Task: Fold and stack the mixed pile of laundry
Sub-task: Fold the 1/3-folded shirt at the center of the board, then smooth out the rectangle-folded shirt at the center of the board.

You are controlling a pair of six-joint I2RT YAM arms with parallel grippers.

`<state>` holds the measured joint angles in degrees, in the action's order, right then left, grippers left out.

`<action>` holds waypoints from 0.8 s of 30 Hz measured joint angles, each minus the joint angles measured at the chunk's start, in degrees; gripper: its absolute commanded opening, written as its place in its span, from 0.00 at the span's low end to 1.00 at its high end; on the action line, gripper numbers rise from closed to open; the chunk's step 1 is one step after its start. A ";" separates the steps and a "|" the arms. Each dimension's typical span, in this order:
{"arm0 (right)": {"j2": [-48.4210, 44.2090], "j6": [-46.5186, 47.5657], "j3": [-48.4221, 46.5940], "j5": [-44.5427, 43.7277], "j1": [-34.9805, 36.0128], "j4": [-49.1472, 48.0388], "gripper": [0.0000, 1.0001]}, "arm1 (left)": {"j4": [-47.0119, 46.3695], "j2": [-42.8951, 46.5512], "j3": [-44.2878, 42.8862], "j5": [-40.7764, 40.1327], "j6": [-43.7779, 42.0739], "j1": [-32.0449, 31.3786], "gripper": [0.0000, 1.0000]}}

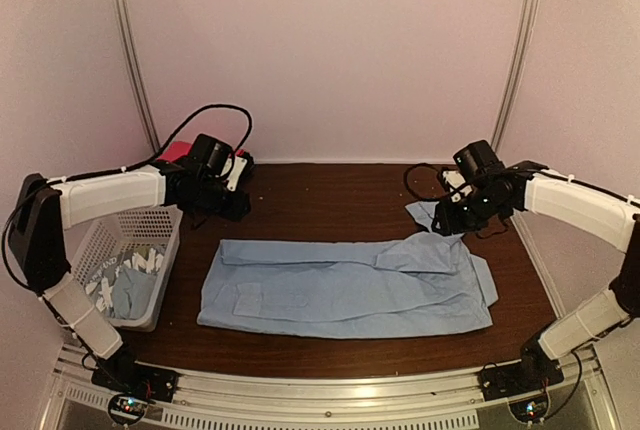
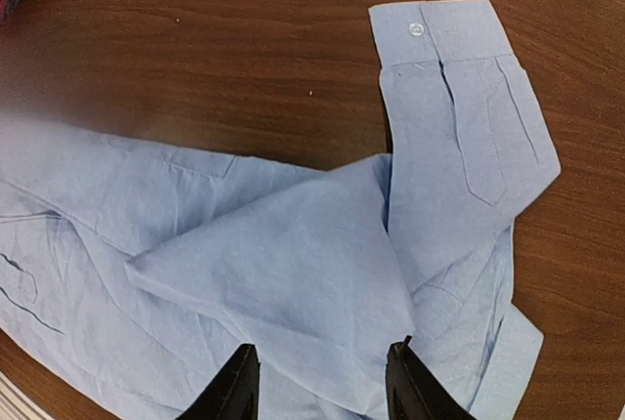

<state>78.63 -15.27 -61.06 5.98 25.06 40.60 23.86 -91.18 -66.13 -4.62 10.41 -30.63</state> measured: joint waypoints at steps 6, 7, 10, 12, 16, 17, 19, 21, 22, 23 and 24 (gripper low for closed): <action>11.76 0.31 -2.78 2.58 0.00 -6.80 0.39 | -1.86 -11.34 -4.48 2.34 -0.24 -3.85 0.34; 13.07 0.31 -2.78 3.06 0.00 -7.28 0.38 | -1.70 -12.87 -4.48 2.56 -0.22 -4.37 0.34; 16.28 0.22 -1.73 4.50 0.07 -9.49 0.37 | -1.40 -15.87 -3.76 3.43 -0.02 -5.27 0.33; 16.48 -0.15 0.81 5.42 0.26 -10.84 0.35 | -1.22 -16.13 -1.81 3.39 0.35 -5.38 0.33; 16.39 -1.77 6.64 7.52 0.66 -12.79 0.30 | -0.57 -16.13 1.90 2.78 1.66 -5.38 0.30; 16.39 -2.32 8.26 8.17 0.81 -13.29 0.30 | -0.70 -16.02 2.45 2.38 2.14 -5.40 0.30; 15.72 -3.15 10.12 8.68 1.11 -14.64 0.29 | -0.61 -15.63 2.84 1.49 3.23 -5.51 0.30; 15.19 -3.96 11.54 9.29 1.49 -15.98 0.29 | -0.59 -15.23 3.48 1.01 4.02 -5.53 0.30; 14.86 -4.24 11.89 9.40 1.60 -16.57 0.30 | -0.94 -14.80 4.04 0.81 4.35 -5.57 0.31; 14.67 -4.50 12.26 9.51 1.64 -17.03 0.31 | -0.94 -14.34 4.70 0.74 4.59 -5.64 0.31; 14.51 -4.59 12.41 9.62 1.66 -17.25 0.33 | -1.03 -13.73 5.38 0.76 4.72 -5.70 0.32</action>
<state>93.14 -19.86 -48.64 15.59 26.72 23.35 22.83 -104.90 -60.75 -3.86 15.14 -36.34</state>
